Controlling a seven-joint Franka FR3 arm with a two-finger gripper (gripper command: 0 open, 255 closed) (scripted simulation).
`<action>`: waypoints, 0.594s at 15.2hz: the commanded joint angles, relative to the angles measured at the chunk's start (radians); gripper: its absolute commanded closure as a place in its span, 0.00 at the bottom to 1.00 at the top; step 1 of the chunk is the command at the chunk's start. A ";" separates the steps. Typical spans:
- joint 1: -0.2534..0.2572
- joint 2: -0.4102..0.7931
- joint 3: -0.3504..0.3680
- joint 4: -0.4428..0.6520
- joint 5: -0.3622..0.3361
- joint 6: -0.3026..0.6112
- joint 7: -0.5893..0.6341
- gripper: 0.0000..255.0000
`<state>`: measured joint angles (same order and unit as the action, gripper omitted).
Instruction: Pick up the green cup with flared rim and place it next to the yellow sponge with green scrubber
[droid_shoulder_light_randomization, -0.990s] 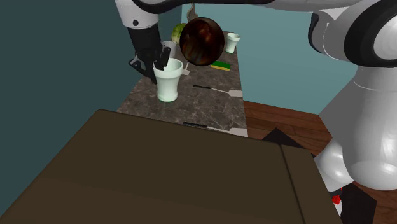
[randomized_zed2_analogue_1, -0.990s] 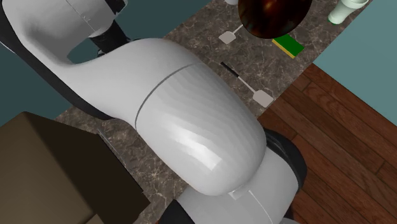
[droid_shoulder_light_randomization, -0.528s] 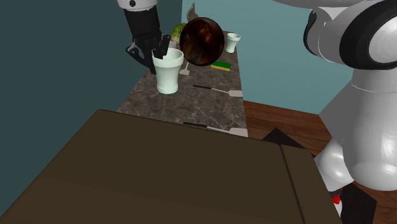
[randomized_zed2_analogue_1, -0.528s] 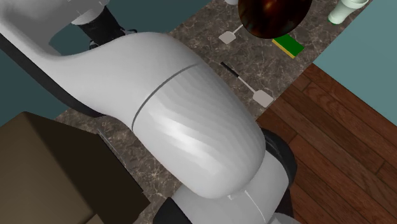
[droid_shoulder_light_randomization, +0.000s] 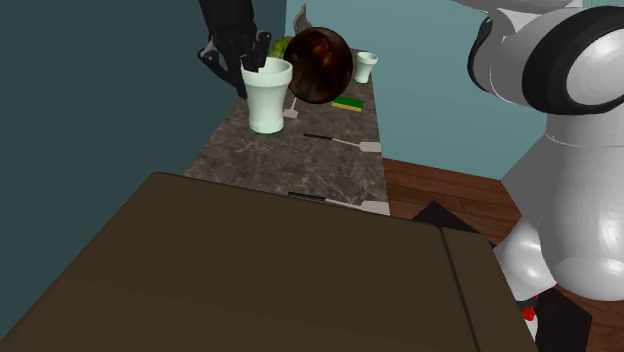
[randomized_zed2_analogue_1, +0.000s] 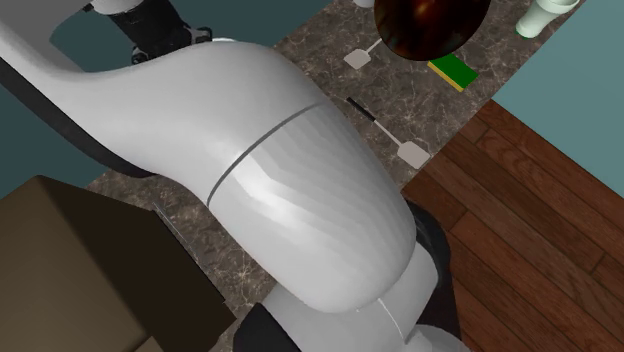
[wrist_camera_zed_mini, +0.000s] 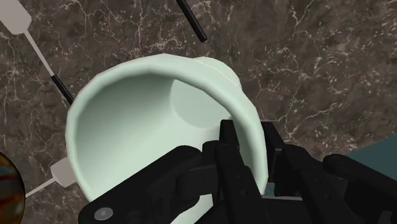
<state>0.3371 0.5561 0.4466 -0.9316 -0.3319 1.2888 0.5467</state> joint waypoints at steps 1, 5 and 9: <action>-0.045 -0.044 0.000 -0.064 0.013 0.025 -0.027 1.00; -0.149 -0.137 -0.011 -0.206 0.044 0.088 -0.105 1.00; -0.234 -0.203 -0.031 -0.300 0.065 0.133 -0.190 1.00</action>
<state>0.1239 0.3724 0.4200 -1.2066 -0.2733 1.4118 0.3782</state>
